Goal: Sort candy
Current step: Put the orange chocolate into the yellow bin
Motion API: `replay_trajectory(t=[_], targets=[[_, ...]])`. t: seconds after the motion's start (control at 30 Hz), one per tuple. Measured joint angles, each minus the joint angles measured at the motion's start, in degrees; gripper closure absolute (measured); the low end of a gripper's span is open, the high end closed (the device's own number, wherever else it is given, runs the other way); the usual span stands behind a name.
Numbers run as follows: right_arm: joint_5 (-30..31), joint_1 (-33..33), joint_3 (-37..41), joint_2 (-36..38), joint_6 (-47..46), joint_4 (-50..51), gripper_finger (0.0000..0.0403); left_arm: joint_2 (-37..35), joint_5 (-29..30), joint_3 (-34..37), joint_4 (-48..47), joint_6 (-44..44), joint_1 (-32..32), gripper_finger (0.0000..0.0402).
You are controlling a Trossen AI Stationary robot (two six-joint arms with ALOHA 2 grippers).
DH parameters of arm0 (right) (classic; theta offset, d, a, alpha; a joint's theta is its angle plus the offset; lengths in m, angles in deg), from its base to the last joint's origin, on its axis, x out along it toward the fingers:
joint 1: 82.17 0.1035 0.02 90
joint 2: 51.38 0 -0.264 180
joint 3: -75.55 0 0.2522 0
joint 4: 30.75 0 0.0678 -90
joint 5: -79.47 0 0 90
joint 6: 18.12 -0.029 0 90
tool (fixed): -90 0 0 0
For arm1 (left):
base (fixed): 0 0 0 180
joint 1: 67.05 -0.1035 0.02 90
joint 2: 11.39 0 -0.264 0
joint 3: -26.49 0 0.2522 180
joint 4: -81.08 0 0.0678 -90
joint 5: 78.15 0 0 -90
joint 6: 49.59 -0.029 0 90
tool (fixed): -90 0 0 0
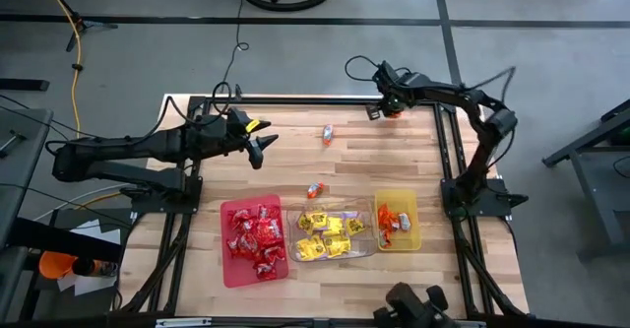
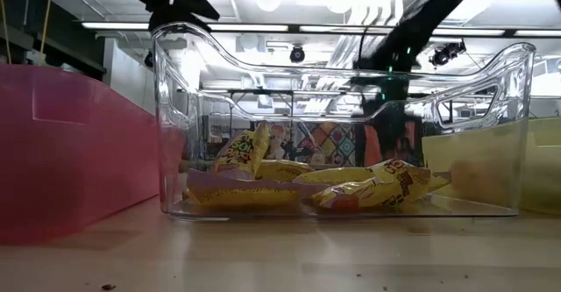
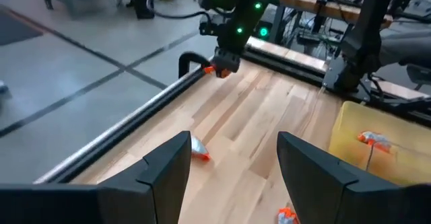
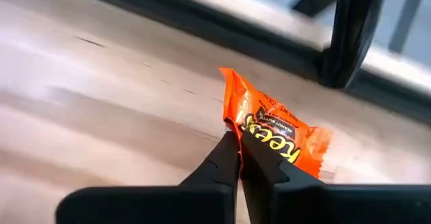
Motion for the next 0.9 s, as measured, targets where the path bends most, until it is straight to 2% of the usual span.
replay_trajectory(t=[0.17,0.37,0.47,0.6,0.7,0.8,0.9], targets=[[-2.48,4.4,0.0,10.77,2.3,-1.62,0.0401,-2.06,-0.44,0.0,0.07,-3.39,0.0,0.0196],[-19.86,12.66,0.0,23.35,6.95,-8.57,0.0402,-3.89,-0.59,-0.02,0.3,-7.6,0.0,0.0196],[-24.42,18.26,0.0,27.41,3.93,-10.98,0.0401,-3.9,-3.23,-0.02,0.24,-7.59,0.0,0.0196],[-24.28,27.29,0.0,30.21,-0.29,-11.22,0.0402,-3.87,-8.62,-0.02,0.47,-6.08,0.02,0.0196],[-21.23,34.38,0.0,30.49,-1.68,-11.2,0.0402,-3.75,-10.77,-0.02,1.27,-3.73,0.2,0.0196],[-17.75,40.5,0.0,30.49,-1.78,-11.09,0.0402,-3.75,-11.01,-0.02,1.6,-1.01,0.69,0.0196],[-18.16,44.6,0.0,31.6,-2.65,-7.84,0.0402,-3.75,-10.83,-0.02,1.67,2.64,1.41,0.0196]])
